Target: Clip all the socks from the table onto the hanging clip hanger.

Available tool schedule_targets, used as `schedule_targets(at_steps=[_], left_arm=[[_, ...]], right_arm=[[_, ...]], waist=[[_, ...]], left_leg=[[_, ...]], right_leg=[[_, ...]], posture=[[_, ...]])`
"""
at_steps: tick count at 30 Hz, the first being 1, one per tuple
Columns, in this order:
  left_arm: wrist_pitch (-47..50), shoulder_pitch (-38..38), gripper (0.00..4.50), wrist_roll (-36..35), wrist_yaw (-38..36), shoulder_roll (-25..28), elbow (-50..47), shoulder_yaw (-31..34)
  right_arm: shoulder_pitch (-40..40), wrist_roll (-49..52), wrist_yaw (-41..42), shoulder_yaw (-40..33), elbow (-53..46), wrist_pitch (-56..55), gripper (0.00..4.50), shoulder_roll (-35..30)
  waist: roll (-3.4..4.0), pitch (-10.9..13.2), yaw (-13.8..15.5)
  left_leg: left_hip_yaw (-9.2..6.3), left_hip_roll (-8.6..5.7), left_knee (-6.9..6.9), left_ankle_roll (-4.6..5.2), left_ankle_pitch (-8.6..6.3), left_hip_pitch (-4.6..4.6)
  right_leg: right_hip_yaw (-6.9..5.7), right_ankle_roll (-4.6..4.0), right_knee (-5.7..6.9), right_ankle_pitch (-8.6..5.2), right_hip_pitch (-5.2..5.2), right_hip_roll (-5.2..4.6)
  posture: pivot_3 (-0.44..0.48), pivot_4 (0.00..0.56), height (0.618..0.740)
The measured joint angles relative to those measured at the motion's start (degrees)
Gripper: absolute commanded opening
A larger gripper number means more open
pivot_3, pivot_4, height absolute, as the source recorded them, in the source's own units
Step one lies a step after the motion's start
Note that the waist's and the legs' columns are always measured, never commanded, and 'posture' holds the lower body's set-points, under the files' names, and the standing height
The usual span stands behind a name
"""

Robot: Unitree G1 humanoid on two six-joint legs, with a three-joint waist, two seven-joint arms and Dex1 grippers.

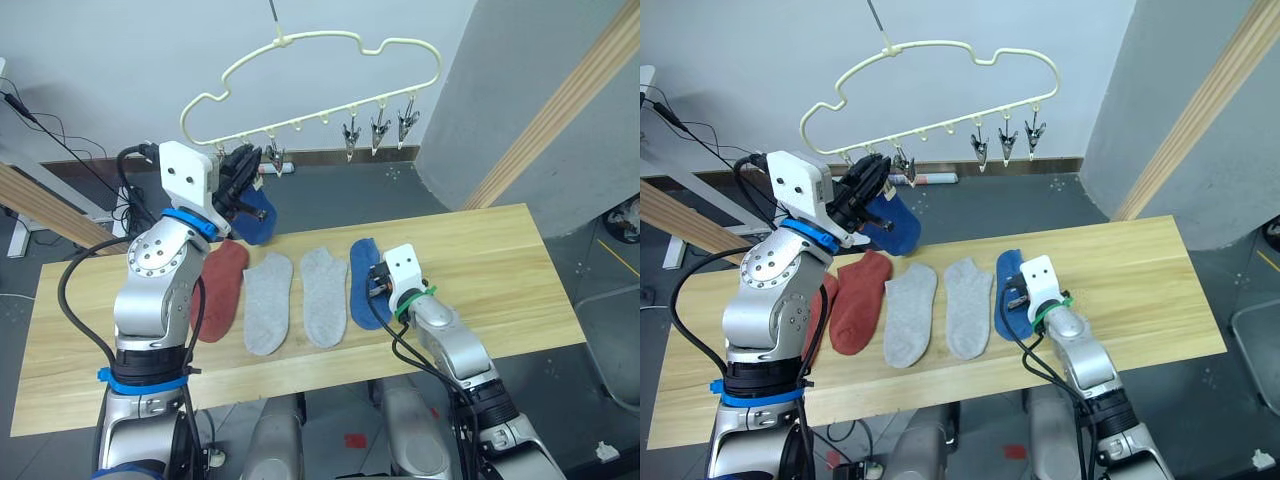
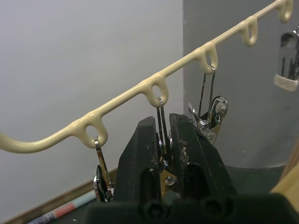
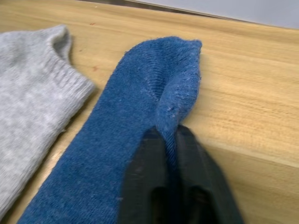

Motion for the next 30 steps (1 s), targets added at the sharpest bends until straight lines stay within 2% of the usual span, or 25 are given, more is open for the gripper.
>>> schedule_targets(at_steps=[4, 9, 16, 30], left_arm=[[3.58, -1.05, 0.09, -3.32, -2.2, 1.47, 0.08, 0.46], [7.63, -2.32, 0.09, -6.68, -3.88, 3.01, 0.32, 1.68], [11.74, -3.48, 0.09, -10.04, -5.45, 3.89, 0.25, 2.16], [14.81, -3.72, 0.09, -12.27, -6.19, 5.07, -0.66, 2.19]], right_arm=[[-1.33, -2.59, 5.38, 4.62, -2.42, -0.51, 0.0, -4.54], [-8.56, -5.9, 13.13, 9.41, -7.03, -6.53, 0.0, -8.68], [-14.16, -7.04, 17.8, 12.04, -4.08, -14.81, 0.0, -6.58], [-18.27, -8.89, 16.02, 10.41, 6.42, -26.16, 0.0, -1.75]], waist=[[0.01, 0.01, -0.14], [0.01, 0.01, -0.2], [0.0, 0.0, 0.05], [0.0, 0.0, 0.15]], left_leg=[[0.05, 0.11, 0.0, -0.01, 0.0, -0.01], [0.1, 0.12, 0.01, -0.02, 0.01, -0.01], [0.1, 0.09, 0.0, -0.04, -0.02, -0.08], [0.1, 0.1, 0.0, -0.06, -0.02, -0.09]], right_leg=[[0.02, -0.05, 0.02, 0.03, -0.08, 0.13], [0.04, -0.08, 0.0, 0.06, -0.09, 0.14], [0.04, -0.18, -0.06, 0.13, -0.11, 0.06], [0.02, -0.24, -0.02, 0.18, -0.16, 0.04]], posture=[[-0.17, 0.412, 0.74], [-0.171, 0.403, 0.74], [-0.171, 0.395, 0.74], [-0.156, 0.387, 0.74]])
